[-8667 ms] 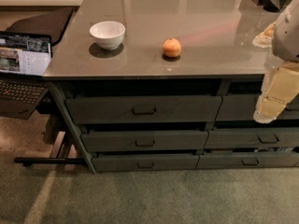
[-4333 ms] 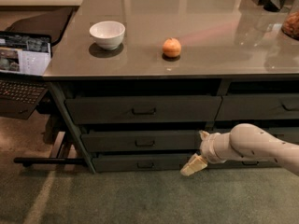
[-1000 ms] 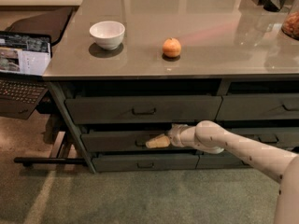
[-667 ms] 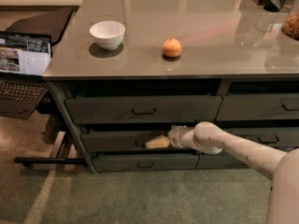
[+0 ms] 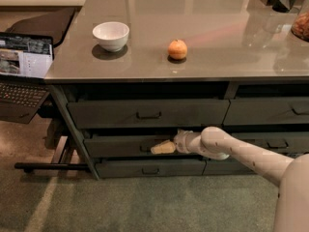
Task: Open middle drawer
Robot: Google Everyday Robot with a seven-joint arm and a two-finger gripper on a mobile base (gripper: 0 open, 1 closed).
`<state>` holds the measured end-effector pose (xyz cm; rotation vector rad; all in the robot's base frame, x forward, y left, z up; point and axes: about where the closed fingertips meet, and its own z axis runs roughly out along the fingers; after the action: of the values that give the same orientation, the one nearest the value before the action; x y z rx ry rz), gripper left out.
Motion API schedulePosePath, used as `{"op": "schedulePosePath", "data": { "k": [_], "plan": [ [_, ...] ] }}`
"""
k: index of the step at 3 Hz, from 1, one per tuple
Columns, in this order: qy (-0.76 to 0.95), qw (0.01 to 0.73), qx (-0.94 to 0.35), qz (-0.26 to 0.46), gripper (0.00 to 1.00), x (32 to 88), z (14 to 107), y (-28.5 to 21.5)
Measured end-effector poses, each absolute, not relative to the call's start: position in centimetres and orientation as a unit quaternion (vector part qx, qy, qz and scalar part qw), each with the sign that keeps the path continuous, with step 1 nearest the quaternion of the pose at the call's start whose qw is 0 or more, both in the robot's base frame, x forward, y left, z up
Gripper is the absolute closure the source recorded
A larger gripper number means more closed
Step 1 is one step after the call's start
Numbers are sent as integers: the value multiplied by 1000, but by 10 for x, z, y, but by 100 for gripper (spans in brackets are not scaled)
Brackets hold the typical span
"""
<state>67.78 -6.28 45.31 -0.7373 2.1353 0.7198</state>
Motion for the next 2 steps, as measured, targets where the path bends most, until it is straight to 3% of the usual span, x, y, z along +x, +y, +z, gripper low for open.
{"op": "schedulePosePath", "data": {
  "k": [2],
  "plan": [
    [838,368,-288,280,0,668,456,-71]
  ]
}}
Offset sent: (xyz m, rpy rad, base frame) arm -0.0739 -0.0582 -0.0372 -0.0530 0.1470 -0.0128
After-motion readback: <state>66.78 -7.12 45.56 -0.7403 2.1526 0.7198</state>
